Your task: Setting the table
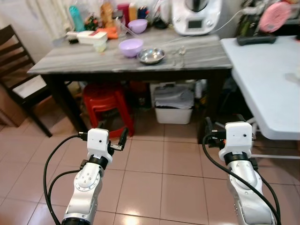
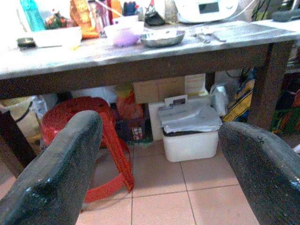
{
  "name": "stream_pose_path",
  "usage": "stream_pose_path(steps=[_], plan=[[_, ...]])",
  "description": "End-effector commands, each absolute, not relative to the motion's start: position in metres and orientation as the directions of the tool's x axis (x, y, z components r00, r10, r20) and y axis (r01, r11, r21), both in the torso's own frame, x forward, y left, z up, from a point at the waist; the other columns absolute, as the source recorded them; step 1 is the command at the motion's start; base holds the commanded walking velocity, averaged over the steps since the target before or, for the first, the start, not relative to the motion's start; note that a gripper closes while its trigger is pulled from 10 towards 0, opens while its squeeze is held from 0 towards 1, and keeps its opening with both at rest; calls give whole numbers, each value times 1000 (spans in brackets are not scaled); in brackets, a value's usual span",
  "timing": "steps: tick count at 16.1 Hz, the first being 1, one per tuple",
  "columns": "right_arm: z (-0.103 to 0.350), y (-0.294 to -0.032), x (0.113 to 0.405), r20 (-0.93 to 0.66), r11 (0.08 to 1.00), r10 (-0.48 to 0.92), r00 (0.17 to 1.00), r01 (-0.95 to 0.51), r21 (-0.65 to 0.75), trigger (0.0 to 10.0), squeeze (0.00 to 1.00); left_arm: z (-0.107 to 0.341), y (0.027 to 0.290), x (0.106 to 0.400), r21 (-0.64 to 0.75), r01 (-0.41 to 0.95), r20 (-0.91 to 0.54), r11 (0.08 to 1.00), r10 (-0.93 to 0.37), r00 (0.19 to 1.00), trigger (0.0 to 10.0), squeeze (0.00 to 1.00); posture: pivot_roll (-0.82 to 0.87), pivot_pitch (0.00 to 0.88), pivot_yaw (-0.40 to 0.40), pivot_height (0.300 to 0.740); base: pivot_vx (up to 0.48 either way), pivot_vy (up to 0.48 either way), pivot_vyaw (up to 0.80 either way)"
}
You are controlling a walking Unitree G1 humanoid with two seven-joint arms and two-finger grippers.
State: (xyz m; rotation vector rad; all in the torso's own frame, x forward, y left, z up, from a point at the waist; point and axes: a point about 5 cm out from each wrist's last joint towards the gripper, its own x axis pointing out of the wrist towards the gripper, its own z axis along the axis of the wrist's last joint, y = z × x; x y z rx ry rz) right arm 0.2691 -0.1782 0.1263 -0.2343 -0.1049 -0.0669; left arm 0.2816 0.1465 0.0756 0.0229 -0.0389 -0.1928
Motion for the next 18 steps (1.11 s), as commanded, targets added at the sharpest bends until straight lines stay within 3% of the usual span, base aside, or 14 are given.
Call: stream_pose_path(steps=[1,5,9,18], plan=[[132,-176,271,131,973,-45,990,73,-220,10000,0,78,150,283,27,184,40,983,-185,982,10000,0,-113,0,99,740,0,-296,0],[132,-176,272,133,972,-52,990,81,-220,10000,0,78,148,284,22,188,41,982,-189,981,10000,0,-113,0,99,740,0,-304,0],[132,-176,272,131,974,-56,990,84,-212,10000,0,80,149,285,21,189,45,982,-190,981,10000,0,-112,0,100,740,0,-306,-556],[129,-170,273,126,976,-37,991,63,-208,10000,0,81,144,287,10,200,42,980,-200,979,10000,0,-105,0,100,740,0,-305,0]])
